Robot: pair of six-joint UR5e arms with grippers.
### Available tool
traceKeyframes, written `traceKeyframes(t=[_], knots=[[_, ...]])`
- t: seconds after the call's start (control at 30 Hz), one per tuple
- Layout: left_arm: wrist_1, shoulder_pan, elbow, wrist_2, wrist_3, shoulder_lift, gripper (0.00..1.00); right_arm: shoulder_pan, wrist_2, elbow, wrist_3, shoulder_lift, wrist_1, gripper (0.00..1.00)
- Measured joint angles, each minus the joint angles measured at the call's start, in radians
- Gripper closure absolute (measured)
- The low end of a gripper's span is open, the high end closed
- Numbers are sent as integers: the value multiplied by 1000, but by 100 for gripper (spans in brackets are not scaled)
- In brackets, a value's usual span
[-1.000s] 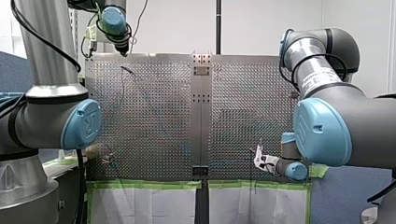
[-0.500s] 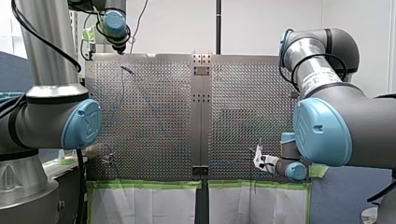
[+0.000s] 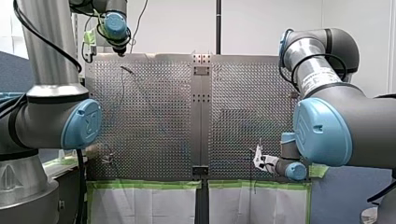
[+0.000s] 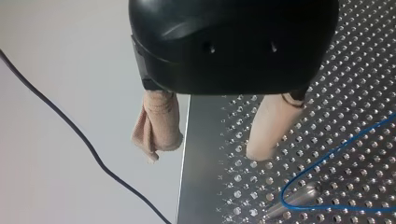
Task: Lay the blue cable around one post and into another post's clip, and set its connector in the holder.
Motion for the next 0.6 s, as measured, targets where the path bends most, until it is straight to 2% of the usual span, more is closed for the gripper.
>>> traceKeyframes(t=[0.33, 0.6], knots=[[19, -1, -36, 6, 5, -1, 0, 2, 0, 0, 0, 0, 1, 100], [22, -2, -41, 10, 6, -1, 0, 6, 0, 0, 0, 0, 1, 100]])
